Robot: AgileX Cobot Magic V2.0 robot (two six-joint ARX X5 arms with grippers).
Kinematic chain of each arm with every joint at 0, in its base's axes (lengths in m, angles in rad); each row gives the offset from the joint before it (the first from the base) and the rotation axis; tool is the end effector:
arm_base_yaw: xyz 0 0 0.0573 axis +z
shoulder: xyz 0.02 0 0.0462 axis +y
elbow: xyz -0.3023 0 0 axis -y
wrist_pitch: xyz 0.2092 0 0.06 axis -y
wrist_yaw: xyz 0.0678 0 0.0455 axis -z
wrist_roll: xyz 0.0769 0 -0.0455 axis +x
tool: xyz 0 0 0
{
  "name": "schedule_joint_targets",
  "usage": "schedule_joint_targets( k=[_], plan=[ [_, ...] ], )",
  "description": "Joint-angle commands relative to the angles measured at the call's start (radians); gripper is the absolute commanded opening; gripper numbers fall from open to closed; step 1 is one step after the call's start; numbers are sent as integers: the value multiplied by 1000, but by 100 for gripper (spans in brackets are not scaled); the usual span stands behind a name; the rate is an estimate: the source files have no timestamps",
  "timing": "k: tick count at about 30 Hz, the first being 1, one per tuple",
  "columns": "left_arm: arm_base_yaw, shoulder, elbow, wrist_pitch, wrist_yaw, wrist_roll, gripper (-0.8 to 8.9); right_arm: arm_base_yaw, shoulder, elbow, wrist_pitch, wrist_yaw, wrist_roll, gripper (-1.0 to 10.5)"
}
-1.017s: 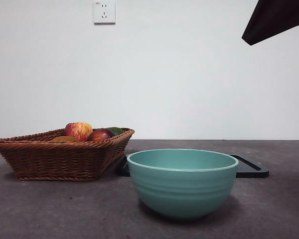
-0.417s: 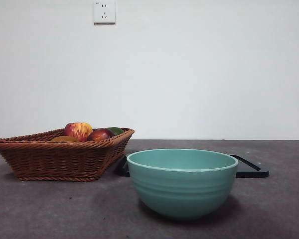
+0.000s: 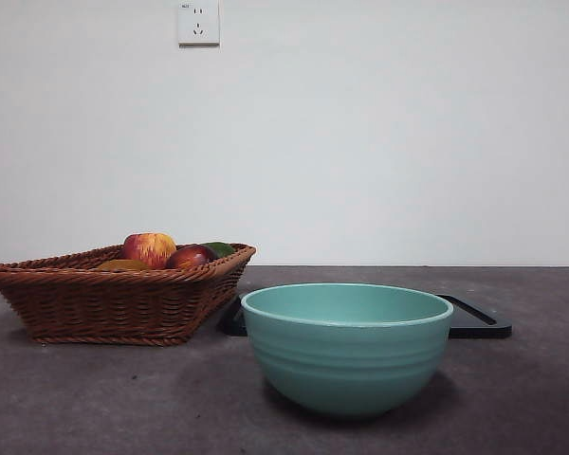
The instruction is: Pick up the wifruite, put it on the bowl, pick up the plate, put it on desk
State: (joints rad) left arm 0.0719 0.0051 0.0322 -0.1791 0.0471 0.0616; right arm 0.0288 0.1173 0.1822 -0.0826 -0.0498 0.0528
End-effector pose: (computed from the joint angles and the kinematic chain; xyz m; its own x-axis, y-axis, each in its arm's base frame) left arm 0.0682 0.0013 0.1488 0.9882 0.0240 -0.1512 -0.0160 0.9984 0.0537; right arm 0.0691 0.0058 0.2098 0.9968 0.0785 -0.0177 -0.0775 0.9956 0.0536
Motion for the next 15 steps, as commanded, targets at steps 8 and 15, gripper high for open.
schedule_joint_targets(
  k=[8, 15],
  plan=[
    [2, -2, -21, -8, -3, -3, 7, -7, -73, -128, 41, 26, -8, 8],
    [2, -2, -21, -8, -3, -3, 7, -7, -114, -172, -3, 28, -1, 8]
  ],
)
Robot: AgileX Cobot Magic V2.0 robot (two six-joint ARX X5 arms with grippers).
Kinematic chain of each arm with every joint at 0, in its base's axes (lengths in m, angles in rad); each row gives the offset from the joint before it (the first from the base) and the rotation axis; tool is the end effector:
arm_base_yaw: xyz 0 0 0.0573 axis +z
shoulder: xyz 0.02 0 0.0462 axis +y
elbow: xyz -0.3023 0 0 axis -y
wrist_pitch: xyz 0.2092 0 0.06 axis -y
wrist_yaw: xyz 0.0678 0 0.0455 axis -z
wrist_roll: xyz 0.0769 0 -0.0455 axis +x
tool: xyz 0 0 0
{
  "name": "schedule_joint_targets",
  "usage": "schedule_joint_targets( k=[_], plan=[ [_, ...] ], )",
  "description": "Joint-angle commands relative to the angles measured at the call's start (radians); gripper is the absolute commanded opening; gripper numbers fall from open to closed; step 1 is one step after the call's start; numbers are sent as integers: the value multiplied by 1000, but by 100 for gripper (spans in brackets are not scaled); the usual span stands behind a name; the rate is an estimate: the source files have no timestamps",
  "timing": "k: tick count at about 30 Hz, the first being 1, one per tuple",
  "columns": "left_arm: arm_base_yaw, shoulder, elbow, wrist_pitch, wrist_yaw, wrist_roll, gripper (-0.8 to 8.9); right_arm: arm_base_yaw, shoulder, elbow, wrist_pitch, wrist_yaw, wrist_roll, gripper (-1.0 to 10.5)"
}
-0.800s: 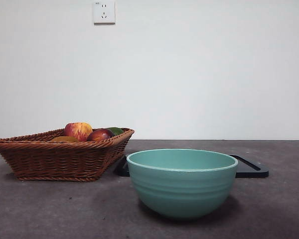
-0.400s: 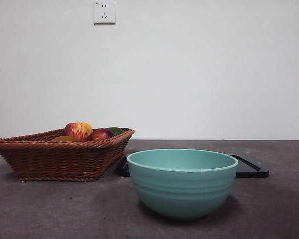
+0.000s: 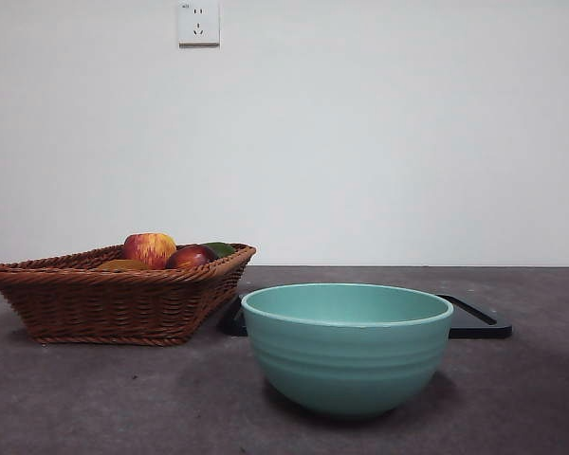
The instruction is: Pick up the wifruite, put it on the bowl, pick up the plate, put it on desk
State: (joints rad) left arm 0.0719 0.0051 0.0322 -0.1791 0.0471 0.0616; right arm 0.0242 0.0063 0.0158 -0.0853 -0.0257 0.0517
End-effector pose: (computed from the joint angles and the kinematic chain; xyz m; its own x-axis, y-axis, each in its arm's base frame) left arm 0.0682 0.0013 0.1488 0.9882 0.0240 -0.1512 -0.0160 0.9984 0.0537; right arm 0.0705 0.0037 0.1564 0.9959 0.0498 -0.0757 -0.0458 0.9975 0.0535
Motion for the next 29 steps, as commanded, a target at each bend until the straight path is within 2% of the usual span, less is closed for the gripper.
schedule_joint_targets(
  k=[1, 9, 29],
  plan=[
    [2, -2, -21, -8, -3, -3, 7, -2, -3, -5, -6, 4, 0, 8],
    [2, -2, -21, -8, -3, -3, 7, -2, -3, -5, -100, 5, 0, 8],
    [2, -2, -21, -8, -3, -3, 7, -2, -3, -5, -72, 1, 0, 8]
  ],
)
